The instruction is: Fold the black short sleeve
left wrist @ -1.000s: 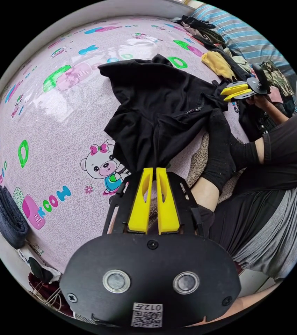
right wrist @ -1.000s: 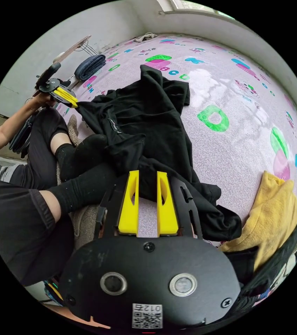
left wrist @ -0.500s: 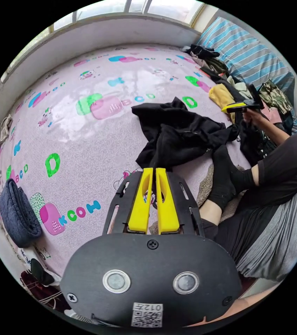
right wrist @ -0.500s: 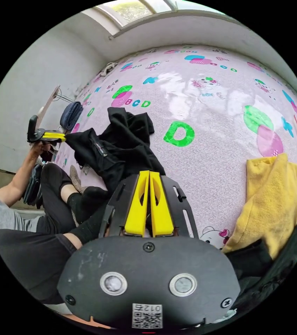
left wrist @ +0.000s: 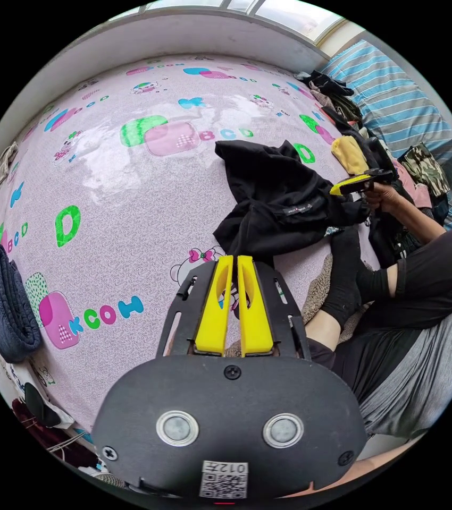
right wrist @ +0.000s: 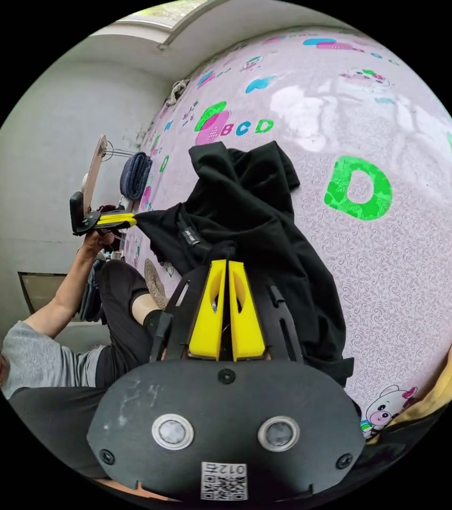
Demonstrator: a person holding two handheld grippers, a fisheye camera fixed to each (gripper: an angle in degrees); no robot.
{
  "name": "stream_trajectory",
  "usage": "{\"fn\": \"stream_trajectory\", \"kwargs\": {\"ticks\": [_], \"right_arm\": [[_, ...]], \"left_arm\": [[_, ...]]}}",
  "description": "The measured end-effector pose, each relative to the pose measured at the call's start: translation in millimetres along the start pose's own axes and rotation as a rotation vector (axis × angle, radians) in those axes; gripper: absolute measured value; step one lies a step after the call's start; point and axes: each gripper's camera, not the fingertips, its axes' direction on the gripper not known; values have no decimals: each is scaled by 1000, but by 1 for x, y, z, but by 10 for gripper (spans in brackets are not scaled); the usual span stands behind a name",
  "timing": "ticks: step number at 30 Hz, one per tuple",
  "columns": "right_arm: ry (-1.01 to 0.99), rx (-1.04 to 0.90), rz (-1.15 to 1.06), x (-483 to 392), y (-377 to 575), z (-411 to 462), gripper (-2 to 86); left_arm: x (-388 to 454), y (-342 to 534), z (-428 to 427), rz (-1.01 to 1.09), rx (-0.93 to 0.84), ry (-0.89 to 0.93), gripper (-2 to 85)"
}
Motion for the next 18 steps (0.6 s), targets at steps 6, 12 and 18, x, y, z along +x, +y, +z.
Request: {"fn": "stream_trajectory", "kwargs": {"ticks": [6,12,18], "right_arm": [[7,167,-161,-24,16,-22,6],[98,-6,-236,-8,39,70,26],[132,-28,-220,50,74,132,36]], "left_arm": [[-9,-3,14,-15,-38,-26,0],[-19,4,38,-71,-78,-6,0],[-28,6,43,-76,-73,20,0]]}}
